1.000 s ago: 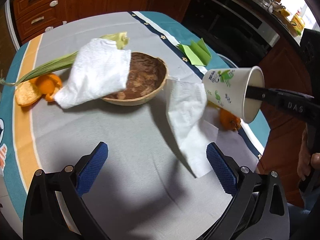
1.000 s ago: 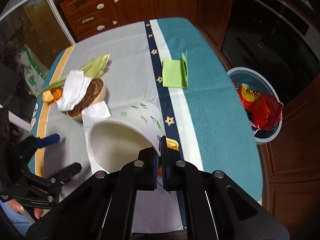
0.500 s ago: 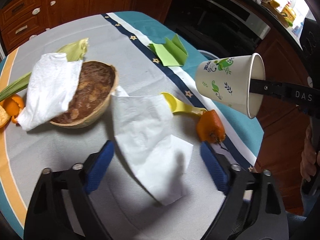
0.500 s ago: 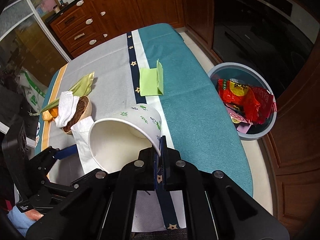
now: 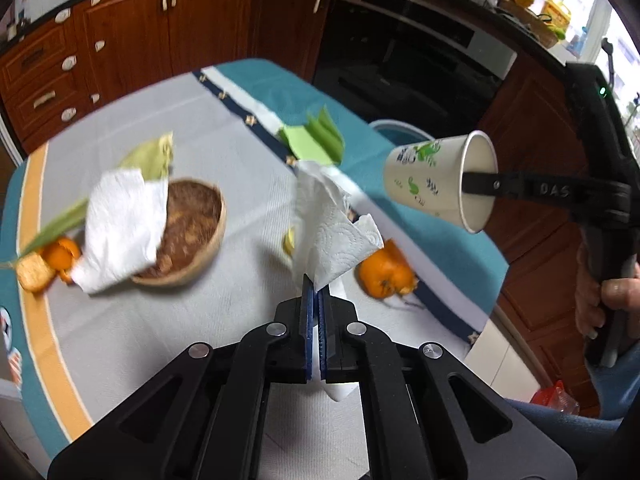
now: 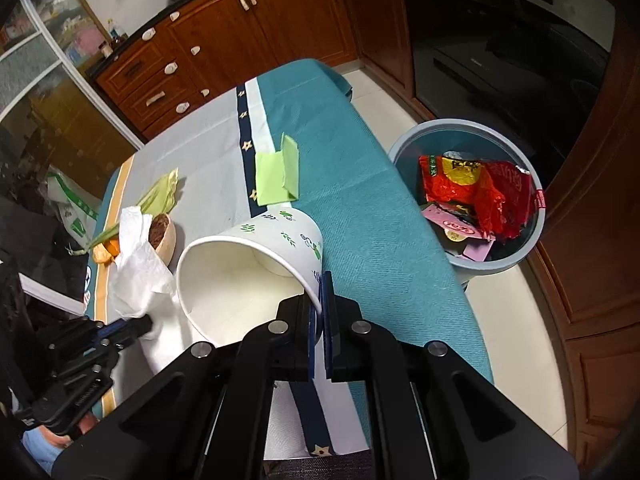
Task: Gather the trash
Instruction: 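Carry tissue and paper cup over the teal bin and open both tools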
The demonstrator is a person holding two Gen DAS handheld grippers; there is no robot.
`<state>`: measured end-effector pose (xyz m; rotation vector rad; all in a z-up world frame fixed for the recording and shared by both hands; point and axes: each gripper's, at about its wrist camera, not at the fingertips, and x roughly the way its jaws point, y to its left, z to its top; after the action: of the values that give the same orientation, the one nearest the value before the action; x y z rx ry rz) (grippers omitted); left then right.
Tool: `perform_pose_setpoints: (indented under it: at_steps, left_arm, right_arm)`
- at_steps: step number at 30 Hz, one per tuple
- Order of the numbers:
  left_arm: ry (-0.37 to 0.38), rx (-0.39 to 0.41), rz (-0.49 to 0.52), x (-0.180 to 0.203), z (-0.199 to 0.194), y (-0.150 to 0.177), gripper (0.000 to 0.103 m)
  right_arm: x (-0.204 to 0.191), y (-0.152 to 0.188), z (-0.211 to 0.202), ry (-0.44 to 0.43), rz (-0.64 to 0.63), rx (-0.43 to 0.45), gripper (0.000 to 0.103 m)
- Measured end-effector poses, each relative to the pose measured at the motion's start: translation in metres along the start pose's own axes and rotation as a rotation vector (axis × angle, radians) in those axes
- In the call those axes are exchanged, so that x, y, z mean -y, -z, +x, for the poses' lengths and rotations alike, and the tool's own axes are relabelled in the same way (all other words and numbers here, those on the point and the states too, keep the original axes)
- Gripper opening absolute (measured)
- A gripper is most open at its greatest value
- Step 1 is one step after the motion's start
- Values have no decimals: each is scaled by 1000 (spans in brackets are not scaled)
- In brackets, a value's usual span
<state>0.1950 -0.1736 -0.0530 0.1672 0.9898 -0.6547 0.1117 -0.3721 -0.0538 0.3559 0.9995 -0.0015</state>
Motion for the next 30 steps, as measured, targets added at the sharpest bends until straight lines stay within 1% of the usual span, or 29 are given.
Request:
perform_pose_setpoints:
  at_steps: [5, 8, 12, 14, 17, 20, 23, 30]
  left_arm:
    - [10, 31, 86, 28, -12, -36, 2]
    - [43, 46, 155, 58, -13, -65, 2]
    - [77, 55, 223, 100, -1, -101, 2]
    - [112, 45, 239, 119, 9, -118, 2]
    - [158, 12, 246, 153, 36, -142, 2]
    - [166, -27, 247, 173, 66, -156, 2]
    - [143, -76, 237, 186, 105, -169, 2]
    - [100, -168, 197, 189, 174, -187, 2]
  right_arm:
    - [31, -11, -25, -4, 56, 67, 3]
    - [55, -18, -45, 11, 95, 119, 3]
    - [92, -30, -66, 35, 148, 172, 3]
    - [109, -33, -71, 51, 168, 187, 3]
    - [139, -39, -71, 66, 214, 184, 3]
    - [163, -45, -59, 69, 247, 163, 3]
    - [181, -53, -42, 56, 273, 132, 3]
    - [207, -84, 3, -5, 308, 71, 3]
